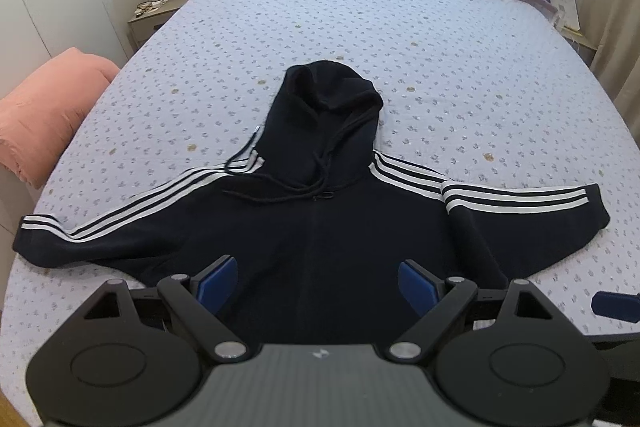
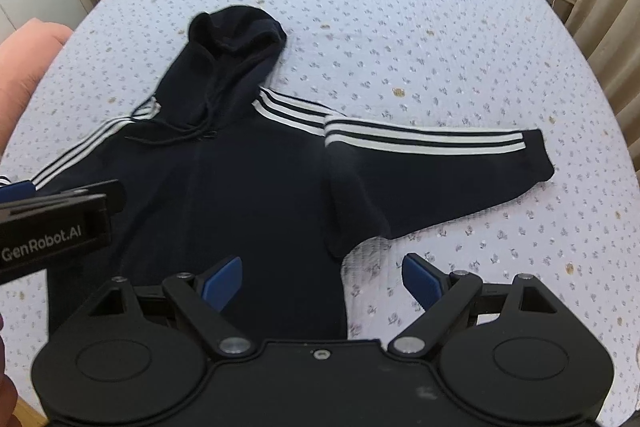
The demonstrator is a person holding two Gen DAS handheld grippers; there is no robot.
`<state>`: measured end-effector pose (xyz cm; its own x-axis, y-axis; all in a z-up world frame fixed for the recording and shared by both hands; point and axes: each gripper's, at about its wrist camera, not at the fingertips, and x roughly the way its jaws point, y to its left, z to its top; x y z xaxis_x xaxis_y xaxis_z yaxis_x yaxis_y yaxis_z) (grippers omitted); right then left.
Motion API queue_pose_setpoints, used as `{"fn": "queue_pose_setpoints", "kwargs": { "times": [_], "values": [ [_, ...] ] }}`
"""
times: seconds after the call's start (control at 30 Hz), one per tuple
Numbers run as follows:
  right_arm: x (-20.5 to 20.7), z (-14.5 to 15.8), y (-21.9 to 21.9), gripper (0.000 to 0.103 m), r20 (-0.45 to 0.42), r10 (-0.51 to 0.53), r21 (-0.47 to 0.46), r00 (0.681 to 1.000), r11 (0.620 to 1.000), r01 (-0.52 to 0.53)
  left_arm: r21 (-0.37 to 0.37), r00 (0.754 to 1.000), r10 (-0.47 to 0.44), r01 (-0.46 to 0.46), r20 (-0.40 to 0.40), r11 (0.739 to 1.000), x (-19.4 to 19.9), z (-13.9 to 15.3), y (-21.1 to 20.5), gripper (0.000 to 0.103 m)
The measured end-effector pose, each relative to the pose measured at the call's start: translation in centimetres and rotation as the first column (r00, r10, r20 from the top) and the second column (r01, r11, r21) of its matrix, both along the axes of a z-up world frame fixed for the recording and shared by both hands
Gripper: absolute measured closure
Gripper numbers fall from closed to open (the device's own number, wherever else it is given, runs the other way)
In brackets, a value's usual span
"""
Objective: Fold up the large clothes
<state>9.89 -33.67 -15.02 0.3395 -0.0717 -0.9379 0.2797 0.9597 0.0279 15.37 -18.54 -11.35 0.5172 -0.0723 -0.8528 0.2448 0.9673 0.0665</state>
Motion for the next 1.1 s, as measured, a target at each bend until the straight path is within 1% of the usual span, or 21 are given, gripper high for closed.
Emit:
{"fn": "queue_pose_setpoints", "kwargs": {
  "times": [0.07,0.17,0.27,0.33,0.37,0.43,0.47,0.53,0.6,0.67,0.7,0.73,0.77,0.87,0.97,1.0,1.03,1.07,1.1],
  "values": [
    [0.3,-1.8,-1.1,0.001,-0.002,0.0,0.006,1.0,1.0,0.0,-0.006,1.0,0.001,-0.001,-0.006,1.0,0.7,-1.7,-1.0,0.014],
    [0.3,-4.6,-3.4,0.001,0.022,-0.021,0.0,1.0,1.0,0.021,-0.023,1.0,-0.004,0.003,-0.005,1.0,1.5,-4.8,-2.4,0.014],
    [0.1,-7.7,-6.7,0.001,0.056,-0.056,-0.002,0.997,0.998,0.056,-0.051,1.0,-0.013,0.014,0.015,0.999,2.3,-8.3,-3.8,0.014],
    [0.1,-9.9,-9.7,0.001,0.086,-0.099,0.004,0.991,0.995,0.099,-0.074,0.999,-0.034,0.037,0.034,0.997,2.8,-10.6,-4.9,0.014],
    [0.1,-11.0,-11.4,0.002,0.098,-0.13,0.004,0.987,0.992,0.13,-0.077,0.998,-0.046,0.049,0.041,0.996,3.2,-11.8,-5.6,0.015],
    [0.1,-12.9,-14.8,0.008,0.127,-0.185,-0.014,0.974,0.982,0.188,-0.092,0.995,-0.077,0.082,0.064,0.992,3.8,-13.7,-7.0,0.015],
    [0.3,-13.6,-16.6,0.008,0.144,-0.214,-0.022,0.966,0.975,0.219,-0.097,0.992,-0.094,0.101,0.08,0.99,4.0,-14.6,-7.7,0.015],
    [0.3,-15.1,-20.4,0.01,0.188,-0.28,-0.029,0.941,0.957,0.29,-0.099,0.988,-0.117,0.126,0.099,0.987,4.4,-16.4,-9.2,0.016],
    [0.3,-16.4,-24.3,0.01,0.23,-0.351,-0.033,0.908,0.929,0.368,-0.095,0.985,-0.139,0.148,0.098,0.984,4.9,-18.1,-10.7,0.021],
    [0.5,-17.8,-27.9,0.01,0.237,-0.416,-0.018,0.878,0.902,0.432,-0.097,0.983,-0.159,0.168,0.094,0.981,5.3,-19.6,-12.0,0.035],
    [0.7,-18.5,-29.5,0.012,0.241,-0.439,-0.009,0.865,0.891,0.455,-0.1,0.981,-0.169,0.178,0.092,0.979,5.4,-20.1,-12.5,0.038],
    [0.8,-19.0,-31.0,0.015,0.246,-0.461,-0.001,0.852,0.879,0.476,-0.108,0.979,-0.182,0.191,0.09,0.976,5.6,-20.6,-13.0,0.044],
    [0.9,-19.6,-32.5,0.015,0.249,-0.484,0.007,0.839,0.867,0.498,-0.122,0.977,-0.195,0.205,0.087,0.971,5.7,-21.0,-13.4,0.048],
    [1.1,-21.0,-36.1,0.015,0.248,-0.531,0.058,0.81,0.843,0.535,-0.155,0.972,-0.219,0.23,0.083,0.961,6.1,-21.7,-14.4,0.052],
    [1.7,-22.8,-37.8,0.014,0.214,-0.556,0.102,0.803,0.831,0.547,-0.152,0.964,-0.252,0.262,0.083,0.953,6.6,-22.3,-15.4,0.054],
    [1.9,-23.3,-38.2,0.011,0.21,-0.554,0.132,0.806,0.833,0.538,-0.15,0.962,-0.259,0.269,0.082,0.951,6.7,-22.4,-15.7,0.054],
    [2.2,-23.6,-38.3,0.016,0.218,-0.544,0.148,0.81,0.839,0.524,-0.149,0.961,-0.265,0.274,0.08,0.95,6.8,-22.6,-16.0,0.054],
    [2.4,-23.8,-38.0,0.023,0.232,-0.532,0.14,0.814,0.847,0.513,-0.148,0.96,-0.268,0.277,0.076,0.95,7.0,-22.7,-16.2,0.055],
    [2.7,-23.7,-37.6,0.053,0.247,-0.504,0.141,0.827,0.863,0.484,-0.147,0.96,-0.27,0.278,0.075,0.949,7.0,-22.8,-16.3,0.054]
  ]
}}
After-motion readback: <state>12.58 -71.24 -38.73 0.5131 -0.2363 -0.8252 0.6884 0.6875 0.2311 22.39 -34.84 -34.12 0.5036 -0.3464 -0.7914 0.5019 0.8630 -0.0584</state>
